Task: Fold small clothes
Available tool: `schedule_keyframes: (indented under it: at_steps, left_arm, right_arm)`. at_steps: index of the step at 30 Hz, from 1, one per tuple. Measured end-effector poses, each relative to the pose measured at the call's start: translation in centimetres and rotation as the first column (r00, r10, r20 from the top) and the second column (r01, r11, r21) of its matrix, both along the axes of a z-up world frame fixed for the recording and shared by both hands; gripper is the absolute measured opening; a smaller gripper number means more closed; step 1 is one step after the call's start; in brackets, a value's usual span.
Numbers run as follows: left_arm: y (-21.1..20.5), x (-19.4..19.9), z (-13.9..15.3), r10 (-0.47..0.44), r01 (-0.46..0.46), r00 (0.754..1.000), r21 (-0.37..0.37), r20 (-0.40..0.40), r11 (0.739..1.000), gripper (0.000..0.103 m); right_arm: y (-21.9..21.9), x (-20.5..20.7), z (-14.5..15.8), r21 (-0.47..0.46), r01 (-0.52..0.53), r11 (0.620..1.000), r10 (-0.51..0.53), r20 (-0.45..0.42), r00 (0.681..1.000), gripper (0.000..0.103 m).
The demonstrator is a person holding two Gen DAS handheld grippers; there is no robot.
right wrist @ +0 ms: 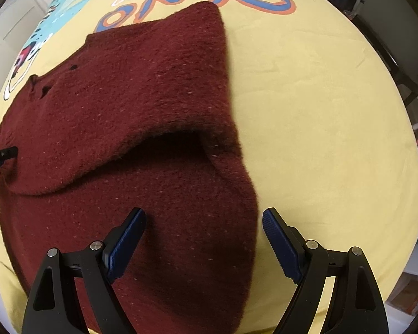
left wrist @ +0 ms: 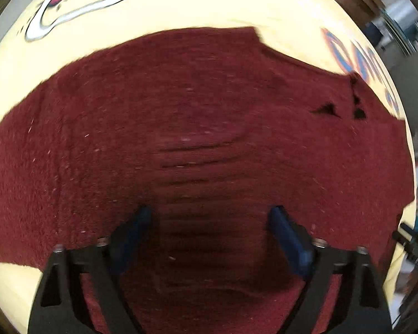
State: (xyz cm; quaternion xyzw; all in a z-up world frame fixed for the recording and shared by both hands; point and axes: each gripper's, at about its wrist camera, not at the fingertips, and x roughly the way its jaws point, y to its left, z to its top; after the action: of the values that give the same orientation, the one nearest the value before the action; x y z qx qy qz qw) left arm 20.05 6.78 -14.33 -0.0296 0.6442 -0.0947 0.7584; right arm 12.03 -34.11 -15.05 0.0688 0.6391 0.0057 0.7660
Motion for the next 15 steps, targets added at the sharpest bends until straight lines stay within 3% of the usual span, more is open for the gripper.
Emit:
schedule_keyframes:
  at_steps: [1, 6, 10, 15]
  left_arm:
    - [-0.3, -0.2, 0.1, -0.009, 0.009, 1.0, 0.004, 0.006, 1.0, 0.062]
    - [-0.3, -1.2, 0.7, -0.011, 0.012, 0.999, -0.027, 0.033, 1.0, 0.016]
    - [2.1, -2.0, 3.2, 0.011, -0.003, 0.997, -0.115, 0.073, 0.993, 0.011]
    - [4.7, -2.2, 5.9, 0.04, -0.024, 0.987, -0.106, 0.153, 0.994, 0.011]
  right_arm:
    - [-0.2, 0.1, -0.2, -0.001, 0.004, 1.0, -0.004, 0.002, 1.0, 0.087]
    - [-1.5, 0.4, 0.0, 0.005, 0.042, 0.999, -0.042, 0.022, 0.999, 0.087]
    - [-1.8, 1.4, 0.3, 0.015, 0.057, 0.998, -0.057, 0.029, 0.998, 0.087]
    - [-1.8, 3.6, 1.7, 0.05, 0.067, 0.997, -0.07, 0.064, 0.995, 0.087]
